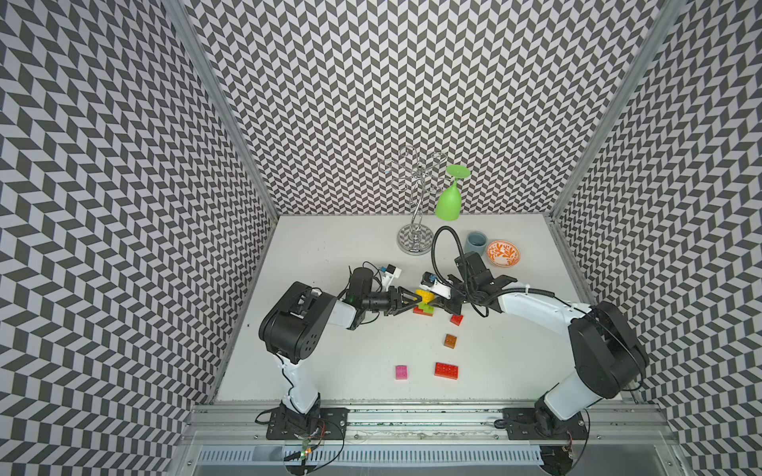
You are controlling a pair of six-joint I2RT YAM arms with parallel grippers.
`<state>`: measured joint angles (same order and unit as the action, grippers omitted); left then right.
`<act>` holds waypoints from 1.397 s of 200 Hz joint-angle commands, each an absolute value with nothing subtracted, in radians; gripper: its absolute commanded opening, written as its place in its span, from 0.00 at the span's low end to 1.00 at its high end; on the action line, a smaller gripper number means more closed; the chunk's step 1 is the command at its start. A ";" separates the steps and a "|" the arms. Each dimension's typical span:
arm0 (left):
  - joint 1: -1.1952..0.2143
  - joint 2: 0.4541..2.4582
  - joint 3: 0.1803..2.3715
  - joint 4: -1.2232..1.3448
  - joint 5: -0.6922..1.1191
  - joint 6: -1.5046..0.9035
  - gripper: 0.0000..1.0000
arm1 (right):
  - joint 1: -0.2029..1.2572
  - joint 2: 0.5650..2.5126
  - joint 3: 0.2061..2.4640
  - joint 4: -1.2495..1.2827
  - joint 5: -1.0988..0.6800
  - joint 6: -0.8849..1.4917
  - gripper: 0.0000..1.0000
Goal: Assemble the letter s with lego
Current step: Assemble the lego brick with the lego brick.
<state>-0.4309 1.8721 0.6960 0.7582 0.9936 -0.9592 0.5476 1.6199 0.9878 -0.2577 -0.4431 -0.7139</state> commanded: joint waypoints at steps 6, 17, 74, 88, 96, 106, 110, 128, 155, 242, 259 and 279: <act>-0.445 1.906 0.698 0.729 0.982 -0.941 0.49 | 0.555 1.637 1.005 -0.253 -0.463 -0.710 0.18; -0.446 1.908 0.699 0.726 0.983 -0.940 0.49 | 0.555 1.638 1.005 -0.253 -0.462 -0.710 0.18; -0.444 1.901 0.696 0.713 0.973 -0.935 0.55 | 0.556 1.628 0.999 -0.255 -0.456 -0.714 0.18; -0.443 1.899 0.696 0.712 0.972 -0.936 0.58 | 0.555 1.627 0.994 -0.253 -0.456 -0.713 0.18; -0.442 1.898 0.696 0.713 0.970 -0.936 0.60 | 0.555 1.626 0.993 -0.253 -0.456 -0.713 0.18; -0.442 1.896 0.695 0.712 0.969 -0.939 0.61 | 0.556 1.624 0.991 -0.253 -0.454 -0.714 0.18; -0.442 1.896 0.694 0.712 0.968 -0.939 0.62 | 0.555 1.624 0.992 -0.253 -0.454 -0.715 0.18; -0.439 1.891 0.695 0.711 0.967 -0.941 0.64 | 0.555 1.623 0.994 -0.254 -0.454 -0.716 0.18; -0.437 1.878 0.695 0.716 0.966 -0.949 0.66 | 0.555 1.626 0.999 -0.263 -0.450 -0.720 0.18; -0.430 1.830 0.664 0.837 0.992 -1.029 0.72 | 0.555 1.629 1.035 -0.314 -0.435 -0.735 0.18; -0.429 1.830 0.664 0.848 0.996 -1.038 0.72 | 0.555 1.634 1.047 -0.322 -0.432 -0.735 0.18; -0.429 1.837 0.666 0.851 1.000 -1.040 0.72 | 0.555 1.639 1.061 -0.330 -0.430 -0.736 0.18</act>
